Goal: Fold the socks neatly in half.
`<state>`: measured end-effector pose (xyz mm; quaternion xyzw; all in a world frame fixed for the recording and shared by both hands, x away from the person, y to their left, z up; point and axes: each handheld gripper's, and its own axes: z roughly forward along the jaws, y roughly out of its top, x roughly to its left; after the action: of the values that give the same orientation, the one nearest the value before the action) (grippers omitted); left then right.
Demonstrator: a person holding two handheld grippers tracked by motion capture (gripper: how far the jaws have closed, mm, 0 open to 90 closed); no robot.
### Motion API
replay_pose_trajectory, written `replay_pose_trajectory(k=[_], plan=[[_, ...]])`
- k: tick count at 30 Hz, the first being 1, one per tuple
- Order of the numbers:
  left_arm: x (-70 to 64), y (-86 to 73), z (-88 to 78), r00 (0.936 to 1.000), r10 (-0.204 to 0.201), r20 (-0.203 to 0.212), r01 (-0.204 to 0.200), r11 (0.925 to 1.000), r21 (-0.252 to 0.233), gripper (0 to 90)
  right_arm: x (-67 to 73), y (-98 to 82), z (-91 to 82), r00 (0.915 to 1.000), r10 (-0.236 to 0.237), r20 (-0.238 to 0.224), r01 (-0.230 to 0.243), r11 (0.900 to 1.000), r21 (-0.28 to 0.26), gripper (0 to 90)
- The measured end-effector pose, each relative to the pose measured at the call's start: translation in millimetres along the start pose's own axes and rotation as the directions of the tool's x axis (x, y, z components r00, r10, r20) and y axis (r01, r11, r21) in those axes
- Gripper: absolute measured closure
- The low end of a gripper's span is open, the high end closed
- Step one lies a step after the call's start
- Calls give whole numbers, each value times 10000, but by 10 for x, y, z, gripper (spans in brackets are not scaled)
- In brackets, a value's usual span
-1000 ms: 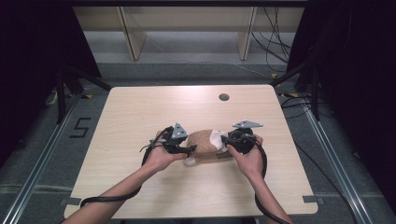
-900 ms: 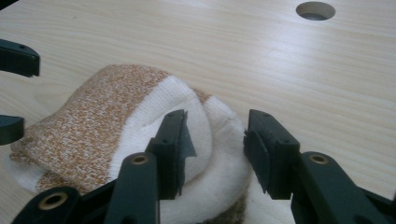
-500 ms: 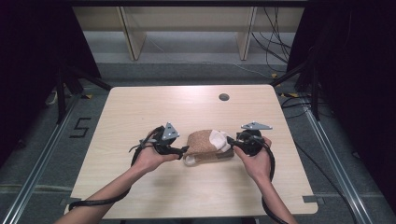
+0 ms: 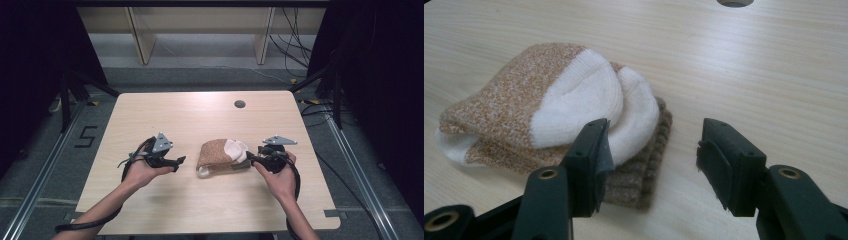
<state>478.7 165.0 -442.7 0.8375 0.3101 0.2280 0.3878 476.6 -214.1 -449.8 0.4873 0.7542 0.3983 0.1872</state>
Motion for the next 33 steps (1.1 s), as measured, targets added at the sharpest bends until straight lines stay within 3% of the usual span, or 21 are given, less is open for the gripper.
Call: replay_pose_trajectory(k=[1,3,5,6,9,15,16,19,20,24,26,28,31,33], plan=[[24,-19,-28,9999,116,-109,-116,9999,-27,278,7,-10,-25,9998,177,-33,-177,9998,55,454],[50,-76,-57,9998,-115,-170,110,9996,-264,277,-2,-42,-69,9998,185,3,-185,9998,13,450],[83,-137,-99,9998,-137,-174,134,9998,-170,277,-22,-78,-108,9999,165,28,-165,9999,26,442],[81,-175,-99,9991,-392,-172,384,9984,-411,277,-15,-100,-130,9993,385,-18,-385,9992,98,440],[107,-283,-153,9978,-607,-267,591,9967,-561,277,-68,-167,-170,9994,333,-117,-334,9994,-41,435],[130,-507,-234,9917,-1208,-445,1153,9872,-1098,280,-144,-306,-311,9981,575,210,-575,9983,17,426],[130,-551,-248,9891,-1394,-484,1335,9851,-1087,279,-141,-336,-327,9963,839,179,-840,9965,21,425],[156,-678,-272,9865,-1566,-483,1509,9830,-1042,278,-189,-421,-369,9976,612,324,-614,9981,42,417],[165,-718,-279,9858,-1606,-496,1551,9828,-1004,277,-178,-453,-370,9958,868,287,-867,9962,-27,413],[181,-857,-297,9825,-1766,-587,1707,9809,-935,277,-218,-544,-405,9963,771,390,-762,9968,-224,403],[169,-901,-303,9769,-2056,-581,1991,9747,-1015,278,-226,-586,-419,9950,816,582,-796,9962,-360,401],[181,-911,-318,9761,-2054,-706,1972,9744,-1083,279,-225,-623,-439,9935,890,703,-866,9956,-371,397],[207,-898,-338,9783,-1882,-867,1762,9757,-1300,279,-220,-661,-424,9938,1005,470,-975,9933,-614,394],[221,-894,-347,9819,-1650,-928,1512,9785,-1404,280,-209,-681,-439,9905,1177,706,-1135,9917,-609,394]])
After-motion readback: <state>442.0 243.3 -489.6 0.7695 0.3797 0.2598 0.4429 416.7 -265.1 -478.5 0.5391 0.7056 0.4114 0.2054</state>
